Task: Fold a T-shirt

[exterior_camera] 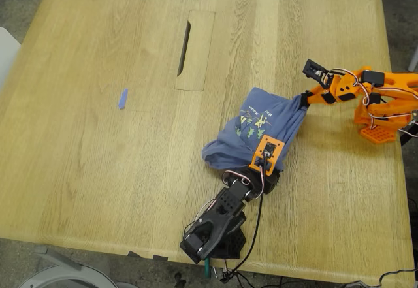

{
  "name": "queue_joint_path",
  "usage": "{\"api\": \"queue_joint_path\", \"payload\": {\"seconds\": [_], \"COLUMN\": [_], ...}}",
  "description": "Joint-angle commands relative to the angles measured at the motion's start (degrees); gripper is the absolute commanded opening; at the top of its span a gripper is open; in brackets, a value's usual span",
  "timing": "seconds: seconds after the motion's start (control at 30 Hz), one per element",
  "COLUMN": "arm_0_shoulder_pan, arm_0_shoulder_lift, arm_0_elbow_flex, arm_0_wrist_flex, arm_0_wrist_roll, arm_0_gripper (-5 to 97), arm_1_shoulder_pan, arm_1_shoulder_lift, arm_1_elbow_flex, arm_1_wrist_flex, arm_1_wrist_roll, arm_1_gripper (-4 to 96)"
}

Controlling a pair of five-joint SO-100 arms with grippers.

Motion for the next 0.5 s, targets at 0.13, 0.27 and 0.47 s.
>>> {"api": "queue_joint_path", "payload": {"seconds": [0.13, 0.27, 0.47], "arm_0_shoulder_pan": [-1.3, -1.1, -1.1], "arm_0_shoulder_lift": [4.3, 4.4, 4.4], "arm_0_elbow_flex": [1.7, 2.6, 3.3], "arm_0_wrist_flex": [4.0, 4.4, 4.9], "arm_0_wrist_roll": [-1.0, -2.4, -6.2], "arm_0_gripper": [9, 17, 36], "arm_1_shoulder_pan": [-0.8, -1.3, -1.8], "arm_1_shoulder_lift": [6.6, 8.2, 9.4], "arm_1_elbow_flex": [2.6, 3.3, 4.0], "arm_1_wrist_flex": [4.7, 7.5, 10.9], "arm_1_wrist_roll": [0.7, 0.9, 1.1], "arm_1_gripper": [20.9, 28.5, 34.4]}}
